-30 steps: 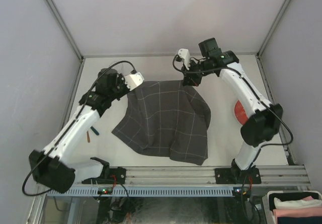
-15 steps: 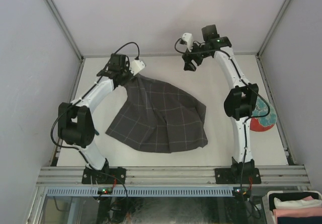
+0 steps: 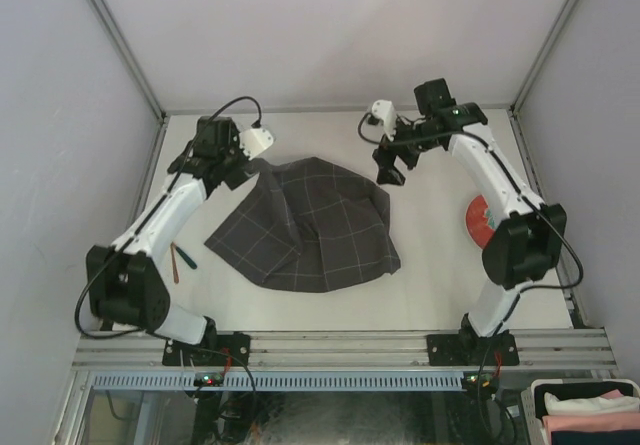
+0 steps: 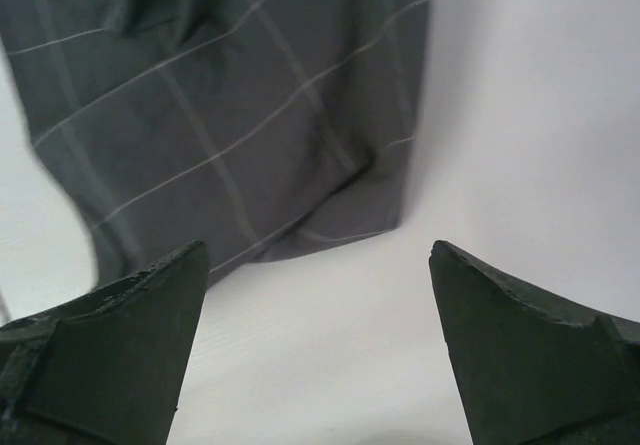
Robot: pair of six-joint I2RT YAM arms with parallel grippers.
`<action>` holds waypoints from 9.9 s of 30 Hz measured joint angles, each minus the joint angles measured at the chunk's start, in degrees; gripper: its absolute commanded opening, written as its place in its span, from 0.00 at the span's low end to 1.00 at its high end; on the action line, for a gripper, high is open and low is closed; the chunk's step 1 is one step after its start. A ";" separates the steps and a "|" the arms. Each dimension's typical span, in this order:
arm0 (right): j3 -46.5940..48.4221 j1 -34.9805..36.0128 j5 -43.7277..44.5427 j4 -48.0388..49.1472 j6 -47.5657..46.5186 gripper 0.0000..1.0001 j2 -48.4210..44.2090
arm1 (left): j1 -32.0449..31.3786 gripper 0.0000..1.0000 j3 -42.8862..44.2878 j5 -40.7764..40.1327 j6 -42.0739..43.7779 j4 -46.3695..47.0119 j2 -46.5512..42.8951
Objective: Set the dinner table for one person
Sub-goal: Flatten out the napkin at the center of the board.
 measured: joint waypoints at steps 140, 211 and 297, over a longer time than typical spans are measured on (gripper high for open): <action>9.99 13.66 -2.43 9.31 6.36 1.00 10.12 | -5.25 1.00 4.13 3.87 -5.05 -24.50 -11.82; -43.71 16.52 8.48 14.91 -2.05 1.00 -18.97 | -3.34 1.00 -10.95 -1.16 -9.05 -11.41 -21.68; -20.63 10.23 9.84 5.14 0.59 0.00 -11.47 | -8.74 1.00 -18.01 8.37 -11.56 -13.75 -20.48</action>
